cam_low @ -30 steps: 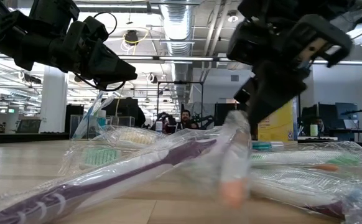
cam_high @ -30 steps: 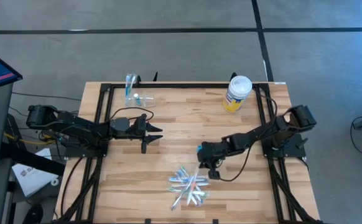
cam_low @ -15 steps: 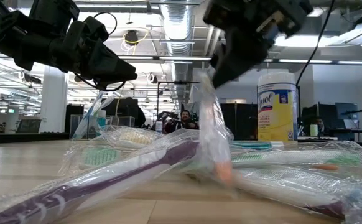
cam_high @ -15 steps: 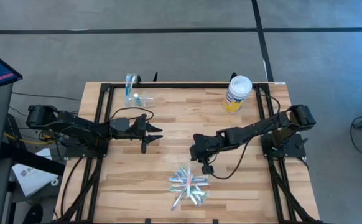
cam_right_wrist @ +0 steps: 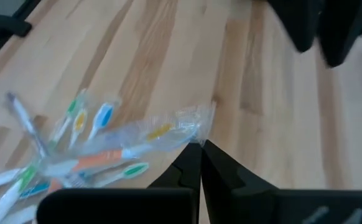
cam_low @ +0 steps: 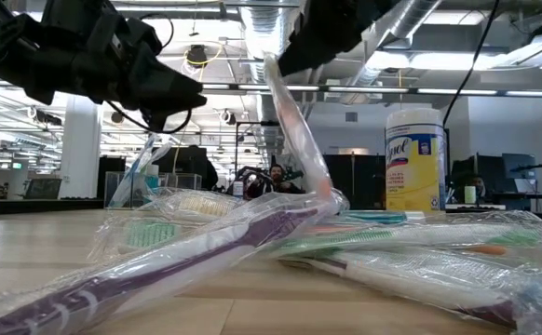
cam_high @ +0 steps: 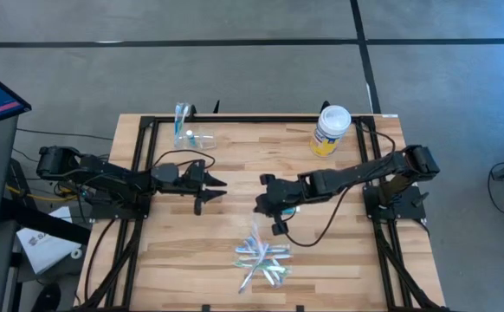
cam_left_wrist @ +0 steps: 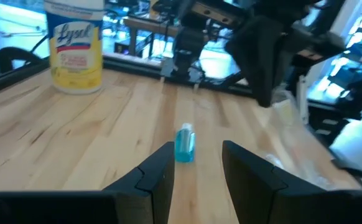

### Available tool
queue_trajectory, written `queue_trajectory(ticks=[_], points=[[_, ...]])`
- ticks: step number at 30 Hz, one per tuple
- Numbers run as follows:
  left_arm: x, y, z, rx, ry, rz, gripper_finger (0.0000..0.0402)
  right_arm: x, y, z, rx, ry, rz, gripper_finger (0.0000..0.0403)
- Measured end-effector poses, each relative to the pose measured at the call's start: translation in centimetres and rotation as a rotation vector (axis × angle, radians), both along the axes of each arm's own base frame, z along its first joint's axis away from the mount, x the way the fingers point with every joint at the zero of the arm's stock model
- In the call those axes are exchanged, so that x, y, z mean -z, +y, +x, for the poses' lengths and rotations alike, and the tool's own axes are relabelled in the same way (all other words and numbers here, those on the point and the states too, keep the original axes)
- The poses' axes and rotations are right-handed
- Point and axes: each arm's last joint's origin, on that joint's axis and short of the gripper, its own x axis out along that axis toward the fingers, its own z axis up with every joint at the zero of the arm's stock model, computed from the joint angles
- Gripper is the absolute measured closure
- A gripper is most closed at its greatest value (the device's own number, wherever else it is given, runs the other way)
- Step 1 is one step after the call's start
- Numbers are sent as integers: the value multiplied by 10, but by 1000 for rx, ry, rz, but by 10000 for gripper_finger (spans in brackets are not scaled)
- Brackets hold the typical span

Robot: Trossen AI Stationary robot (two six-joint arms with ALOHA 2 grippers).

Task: Pick & Place toothbrushing station
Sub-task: Put the orange toothbrush into the transparent organizer

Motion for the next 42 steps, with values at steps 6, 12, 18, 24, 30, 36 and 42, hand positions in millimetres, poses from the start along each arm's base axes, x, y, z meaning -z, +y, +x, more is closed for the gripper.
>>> queue_trajectory(ticks=[6,12,18,24,30,36,42], points=[[-3,0,0,6,-28,-20,273,-13,-2,5,13,-49,-42,403],[-6,0,1,5,-66,-36,273,-27,-2,9,-4,-99,-82,403],[-10,-1,1,40,-106,-46,273,-37,-7,12,18,-138,-120,403],[-13,-1,1,41,-129,-48,273,-46,-17,16,49,-176,-142,403],[-16,-1,1,41,-161,-46,273,-51,-26,21,65,-237,-150,403],[-19,-2,0,61,-198,-44,273,-55,-34,24,77,-283,-157,403],[-26,-2,4,69,-231,-34,273,-60,-37,26,79,-334,-167,403]])
